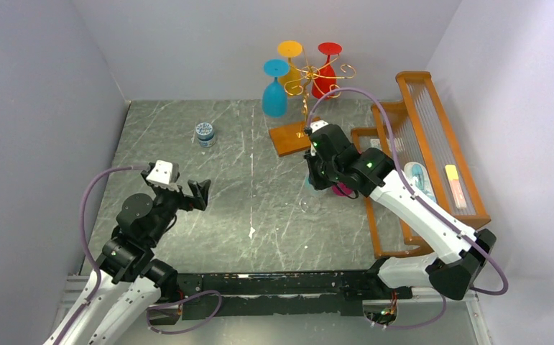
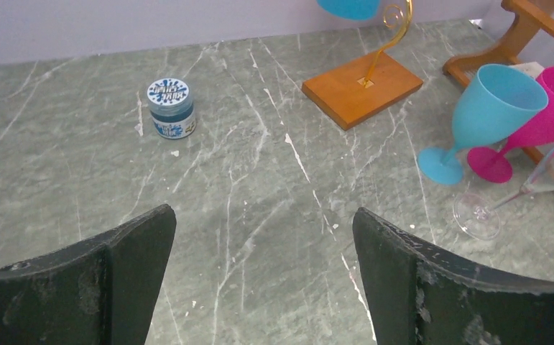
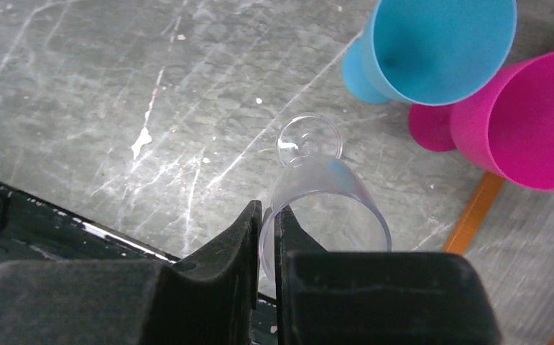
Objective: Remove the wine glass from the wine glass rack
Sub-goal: Place the wine glass at the center of the board.
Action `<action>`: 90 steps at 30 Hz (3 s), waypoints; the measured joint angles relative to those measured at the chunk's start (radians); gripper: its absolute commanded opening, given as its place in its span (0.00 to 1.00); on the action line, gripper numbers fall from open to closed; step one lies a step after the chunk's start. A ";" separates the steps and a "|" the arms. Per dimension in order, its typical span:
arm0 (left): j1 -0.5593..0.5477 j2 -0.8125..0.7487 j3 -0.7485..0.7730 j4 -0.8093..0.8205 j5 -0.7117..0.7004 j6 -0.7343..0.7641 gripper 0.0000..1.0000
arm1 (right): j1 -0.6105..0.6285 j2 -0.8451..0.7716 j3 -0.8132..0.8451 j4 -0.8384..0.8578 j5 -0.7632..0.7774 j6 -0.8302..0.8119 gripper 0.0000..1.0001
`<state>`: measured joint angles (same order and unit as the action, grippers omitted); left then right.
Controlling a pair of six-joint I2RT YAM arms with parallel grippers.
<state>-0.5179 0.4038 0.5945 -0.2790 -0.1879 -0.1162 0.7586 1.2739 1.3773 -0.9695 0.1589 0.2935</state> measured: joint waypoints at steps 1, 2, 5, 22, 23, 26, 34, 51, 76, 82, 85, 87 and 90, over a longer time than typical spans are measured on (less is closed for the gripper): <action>0.000 0.002 0.000 0.000 -0.009 -0.015 0.97 | 0.000 0.000 -0.010 0.000 0.014 0.005 0.00; 0.000 0.005 0.000 0.000 -0.017 -0.030 0.97 | 0.000 0.000 -0.019 0.001 0.027 0.011 0.00; 0.000 0.014 0.000 -0.003 -0.034 -0.039 0.97 | 0.000 0.002 -0.049 0.003 0.065 0.028 0.00; 0.000 0.087 0.000 -0.004 0.018 -0.038 0.97 | -0.333 -0.056 -0.137 0.028 0.003 0.026 0.00; 0.000 0.089 0.000 -0.004 0.021 -0.038 0.97 | -0.338 -0.058 -0.137 0.026 0.000 0.023 0.00; 0.000 0.094 0.000 -0.004 0.035 -0.037 0.97 | -0.352 -0.058 -0.137 0.021 -0.008 0.013 0.00; 0.000 0.094 0.000 -0.003 0.050 -0.033 0.97 | -0.380 -0.058 -0.137 0.003 -0.028 0.003 0.00; 0.000 0.093 0.000 -0.003 0.077 -0.026 0.97 | -0.424 -0.042 -0.139 -0.014 -0.030 -0.023 0.00; 0.000 0.094 0.000 -0.003 0.088 -0.025 0.97 | -0.426 0.011 -0.093 -0.031 -0.043 -0.066 0.00; 0.000 0.100 0.000 -0.003 0.089 -0.022 0.97 | -0.426 0.011 -0.081 -0.061 -0.057 -0.066 0.00; 0.000 0.100 0.000 -0.003 0.091 -0.021 0.97 | -0.426 0.011 -0.070 -0.085 -0.057 -0.066 0.00; 0.000 0.100 0.000 -0.003 0.093 -0.021 0.97 | -0.426 0.011 -0.069 -0.090 -0.051 -0.064 0.01; 0.000 0.099 0.000 -0.003 0.096 -0.019 0.97 | -0.426 0.011 -0.071 -0.090 -0.031 -0.057 0.03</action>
<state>-0.5179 0.5030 0.5941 -0.2821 -0.0917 -0.1352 0.3321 1.2854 1.3060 -1.0592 0.1280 0.2363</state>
